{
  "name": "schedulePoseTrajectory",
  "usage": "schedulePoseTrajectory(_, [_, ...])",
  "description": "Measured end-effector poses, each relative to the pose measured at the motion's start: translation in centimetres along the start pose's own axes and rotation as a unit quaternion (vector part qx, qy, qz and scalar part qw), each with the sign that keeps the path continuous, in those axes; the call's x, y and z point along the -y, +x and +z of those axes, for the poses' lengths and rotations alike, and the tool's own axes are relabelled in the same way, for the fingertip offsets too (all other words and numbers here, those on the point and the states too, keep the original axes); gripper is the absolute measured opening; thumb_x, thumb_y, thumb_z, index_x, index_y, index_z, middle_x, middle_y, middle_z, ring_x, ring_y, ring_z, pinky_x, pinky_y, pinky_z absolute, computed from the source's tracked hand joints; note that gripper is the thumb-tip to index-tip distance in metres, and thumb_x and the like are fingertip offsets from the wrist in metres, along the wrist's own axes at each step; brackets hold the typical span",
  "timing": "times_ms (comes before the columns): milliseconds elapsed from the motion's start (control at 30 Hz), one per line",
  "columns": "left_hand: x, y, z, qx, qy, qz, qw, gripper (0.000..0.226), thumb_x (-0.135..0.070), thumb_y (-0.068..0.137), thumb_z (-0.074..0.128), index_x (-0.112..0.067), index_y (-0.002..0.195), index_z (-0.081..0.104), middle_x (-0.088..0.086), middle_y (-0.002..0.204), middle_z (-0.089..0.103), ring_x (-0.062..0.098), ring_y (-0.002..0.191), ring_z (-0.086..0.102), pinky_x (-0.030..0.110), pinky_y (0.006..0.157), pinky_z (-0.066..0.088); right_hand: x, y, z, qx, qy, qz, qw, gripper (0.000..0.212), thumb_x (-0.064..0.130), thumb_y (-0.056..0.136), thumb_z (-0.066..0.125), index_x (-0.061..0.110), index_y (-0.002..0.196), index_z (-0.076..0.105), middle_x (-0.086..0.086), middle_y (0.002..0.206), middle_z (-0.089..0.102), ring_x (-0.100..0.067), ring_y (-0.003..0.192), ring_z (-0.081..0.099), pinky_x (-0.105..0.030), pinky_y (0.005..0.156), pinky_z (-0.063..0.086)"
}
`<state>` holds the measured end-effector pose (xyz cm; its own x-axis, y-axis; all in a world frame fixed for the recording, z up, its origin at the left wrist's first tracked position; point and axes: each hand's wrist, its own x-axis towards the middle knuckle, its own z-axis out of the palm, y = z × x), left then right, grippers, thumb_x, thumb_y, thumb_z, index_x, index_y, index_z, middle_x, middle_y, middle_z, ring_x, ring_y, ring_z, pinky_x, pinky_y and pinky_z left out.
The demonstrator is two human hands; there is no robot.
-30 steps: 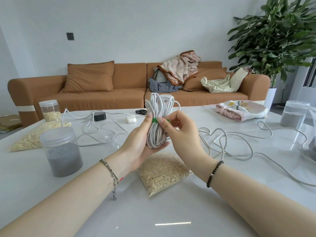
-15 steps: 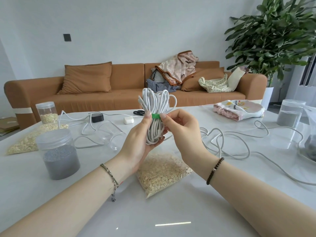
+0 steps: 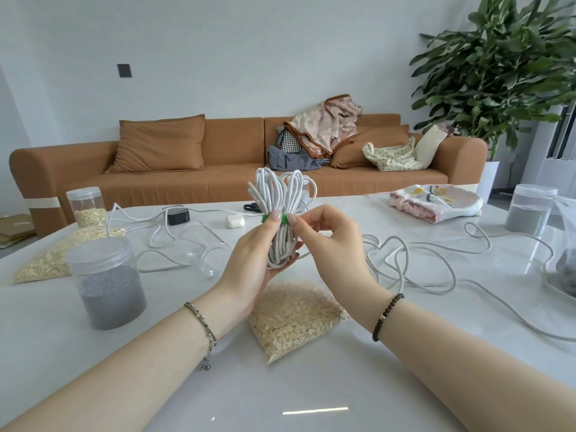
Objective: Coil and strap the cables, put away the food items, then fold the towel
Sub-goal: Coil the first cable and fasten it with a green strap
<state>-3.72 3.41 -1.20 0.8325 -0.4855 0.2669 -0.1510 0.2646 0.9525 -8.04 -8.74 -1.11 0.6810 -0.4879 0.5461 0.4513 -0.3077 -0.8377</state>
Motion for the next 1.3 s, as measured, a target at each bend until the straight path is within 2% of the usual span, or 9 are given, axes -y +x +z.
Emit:
schedulePoseTrajectory(67, [0.0, 0.0, -0.1, 0.002, 0.009, 0.001, 1.000, 0.047, -0.045, 0.105, 0.040, -0.012, 0.125, 0.067, 0.006, 0.117, 0.074, 0.018, 0.111, 0.070, 0.036, 0.096, 0.053, 0.2, 0.0, -0.1, -0.007, 0.008, 0.018, 1.000, 0.027, 0.027, 0.083, 0.082, 0.008, 0.080, 0.063, -0.007, 0.077, 0.066, -0.016, 0.067, 0.064, -0.026, 0.061, 0.054])
schedulePoseTrajectory(167, [0.1, -0.1, -0.1, -0.006, -0.009, -0.002, 1.000, 0.047, -0.049, 0.104, 0.039, -0.017, 0.123, 0.068, 0.005, 0.117, 0.074, 0.021, 0.111, 0.070, 0.045, 0.096, 0.055, 0.3, 0.2, -0.5, 0.003, 0.047, 0.061, 0.997, 0.032, 0.028, 0.079, 0.085, 0.007, 0.092, 0.063, -0.008, 0.082, 0.068, -0.017, 0.065, 0.069, -0.041, 0.072, 0.059])
schedulePoseTrajectory(300, [0.1, 0.0, -0.3, -0.009, -0.005, 0.023, 1.000, 0.054, -0.059, 0.096, 0.042, -0.023, 0.132, 0.061, 0.003, 0.127, 0.069, 0.023, 0.120, 0.065, 0.052, 0.095, 0.056, 0.1, 0.3, -0.5, 0.040, 0.046, 0.073, 0.996, 0.028, 0.027, 0.081, 0.084, 0.016, 0.103, 0.071, 0.002, 0.087, 0.073, -0.011, 0.078, 0.072, -0.040, 0.082, 0.060])
schedulePoseTrajectory(533, [-0.4, -0.1, -0.7, 0.038, 0.058, 0.055, 0.996, 0.052, -0.057, 0.096, 0.042, -0.022, 0.129, 0.060, -0.001, 0.130, 0.066, 0.022, 0.119, 0.065, 0.055, 0.102, 0.051, 0.9, 0.2, -0.7, 0.144, 0.153, 0.080, 0.974, 0.025, 0.021, 0.090, 0.073, 0.004, 0.109, 0.074, -0.015, 0.102, 0.076, -0.023, 0.096, 0.072, -0.040, 0.091, 0.059])
schedulePoseTrajectory(600, [-0.2, 0.0, -0.9, 0.041, 0.082, 0.051, 0.994, 0.048, -0.057, 0.098, 0.041, -0.025, 0.126, 0.062, -0.005, 0.128, 0.067, 0.019, 0.118, 0.066, 0.053, 0.099, 0.053, 0.7, 0.4, -0.8, 0.139, 0.154, 0.088, 0.974, 0.031, 0.024, 0.085, 0.076, 0.000, 0.104, 0.074, -0.023, 0.101, 0.073, -0.024, 0.092, 0.070, -0.043, 0.090, 0.059])
schedulePoseTrajectory(767, [0.3, 0.0, -0.7, 0.041, 0.058, -0.007, 0.997, 0.044, -0.051, 0.100, 0.045, -0.023, 0.127, 0.065, 0.002, 0.123, 0.071, 0.021, 0.114, 0.068, 0.054, 0.086, 0.059, -0.3, 1.1, -1.1, 0.073, 0.068, 0.099, 0.990, 0.024, 0.026, 0.075, 0.088, 0.008, 0.085, 0.076, -0.010, 0.082, 0.077, -0.023, 0.076, 0.073, -0.043, 0.082, 0.059])
schedulePoseTrajectory(867, [-0.1, 0.2, -0.8, 0.022, 0.036, -0.011, 0.999, 0.036, -0.040, 0.101, 0.052, -0.015, 0.120, 0.069, 0.005, 0.115, 0.074, 0.024, 0.108, 0.071, 0.051, 0.086, 0.060, -0.5, 1.2, -1.2, 0.052, 0.043, 0.091, 0.994, 0.029, 0.029, 0.073, 0.090, 0.007, 0.086, 0.075, -0.010, 0.083, 0.077, -0.029, 0.083, 0.075, -0.052, 0.085, 0.059])
schedulePoseTrajectory(1033, [-0.3, 0.6, -1.1, -0.007, 0.033, -0.006, 0.999, 0.037, -0.039, 0.094, 0.062, -0.011, 0.115, 0.073, 0.009, 0.109, 0.076, 0.027, 0.104, 0.072, 0.047, 0.086, 0.060, -0.4, 1.1, -1.0, 0.031, 0.044, 0.078, 0.996, 0.031, 0.028, 0.072, 0.090, 0.005, 0.085, 0.074, -0.010, 0.080, 0.076, -0.030, 0.080, 0.075, -0.053, 0.082, 0.060])
schedulePoseTrajectory(1300, [0.0, 0.5, -1.3, -0.008, 0.028, 0.015, 0.999, 0.027, -0.029, 0.100, 0.058, -0.014, 0.117, 0.072, 0.005, 0.107, 0.077, 0.021, 0.102, 0.073, 0.043, 0.082, 0.061, -1.0, 1.3, -1.1, 0.049, 0.037, 0.073, 0.995, 0.032, 0.036, 0.076, 0.086, 0.011, 0.095, 0.078, -0.007, 0.086, 0.078, -0.026, 0.086, 0.075, -0.051, 0.084, 0.060])
